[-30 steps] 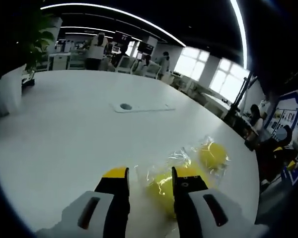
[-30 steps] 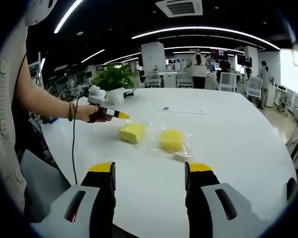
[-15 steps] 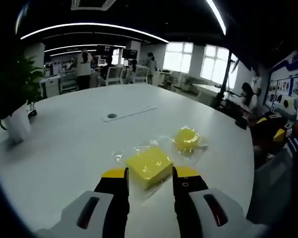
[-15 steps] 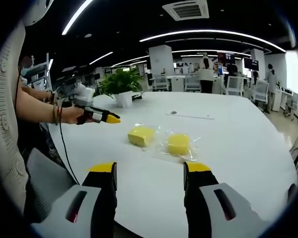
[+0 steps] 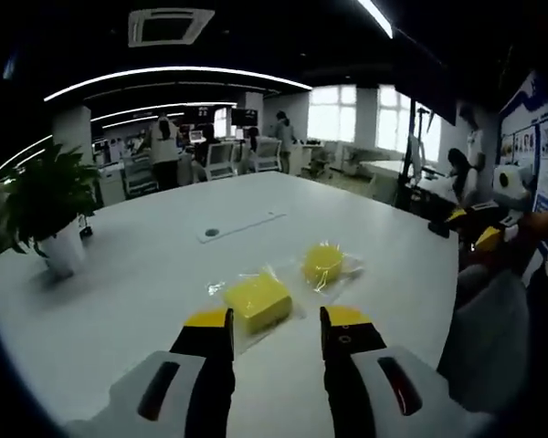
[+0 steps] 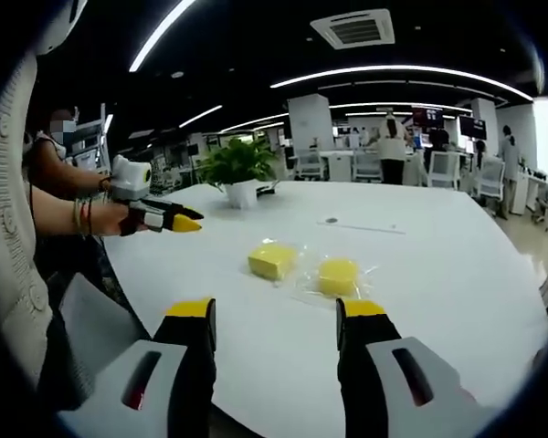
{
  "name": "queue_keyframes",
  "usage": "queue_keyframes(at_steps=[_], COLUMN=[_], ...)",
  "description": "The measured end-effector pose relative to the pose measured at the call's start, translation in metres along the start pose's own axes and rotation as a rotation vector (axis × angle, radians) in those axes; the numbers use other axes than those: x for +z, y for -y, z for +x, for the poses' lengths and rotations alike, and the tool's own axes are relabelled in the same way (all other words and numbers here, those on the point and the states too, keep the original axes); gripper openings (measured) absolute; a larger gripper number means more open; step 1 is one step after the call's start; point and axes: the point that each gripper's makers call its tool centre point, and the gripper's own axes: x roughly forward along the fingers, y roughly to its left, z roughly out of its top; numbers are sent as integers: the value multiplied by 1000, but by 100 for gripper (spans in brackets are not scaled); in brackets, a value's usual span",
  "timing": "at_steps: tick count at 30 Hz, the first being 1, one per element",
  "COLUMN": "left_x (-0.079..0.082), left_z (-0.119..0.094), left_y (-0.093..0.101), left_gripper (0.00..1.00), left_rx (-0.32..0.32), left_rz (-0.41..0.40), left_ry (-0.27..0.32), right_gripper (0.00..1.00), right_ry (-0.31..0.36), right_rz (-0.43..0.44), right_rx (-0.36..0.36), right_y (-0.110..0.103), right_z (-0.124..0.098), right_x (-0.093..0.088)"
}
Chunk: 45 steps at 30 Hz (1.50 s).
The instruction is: Compare the silicone blocks by pressing each to a similar depth, holding the contact briefly, and releasing to observe deformation and rebound differences across the visible hardness samples.
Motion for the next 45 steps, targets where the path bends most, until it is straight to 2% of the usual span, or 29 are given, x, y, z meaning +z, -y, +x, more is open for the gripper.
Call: queue_keyframes(at_steps=[4,11,14,16,17,20,23,25,29,31,37,45], left_x=[-3,-25,-33,-37,-39,-43,-54,-63,-72,-74,-71,-53], left_z=[-16,-41,-48,-52,-53,-56,-55,-55,-57,-58,-58,-49], left_y=[9,27,30,32,33,34,38,41,47,49,48,43], left_gripper=[41,50,54,56,57,58,61,63,65,65,65,63], left_rx=[25,60,72,72,76,76,67,59,57,55,65,64], left_rz=[-3,-36,-50,-48,-49,-85,-144,-164,-171,-197,-199,-224], left_ry=[4,-33,-44,-53,-56,-47,-46,-79,-95,-95,-96,-58], right_gripper=[51,54,60,63,63,62,64,63,63,63,62,61], right_ry=[-1,-22,-36,-77,-75,-90,-99,-115,-116,-118,-122,-120], right_rz=[1,22,46,71,63,61,80,89,90,88,77,71], right_rx=[25,71,83,95,94,97,100,98,97,96,96,95], right_y=[-2,-4,-3,-4,-4,-4,-5,-7,-9,-8,-7,-6], right_z=[1,5,7,7,8,9,11,10,10,10,10,10], right_x=[-4,-15,-20,-29,-29,-35,-42,-47,-47,-47,-48,-48])
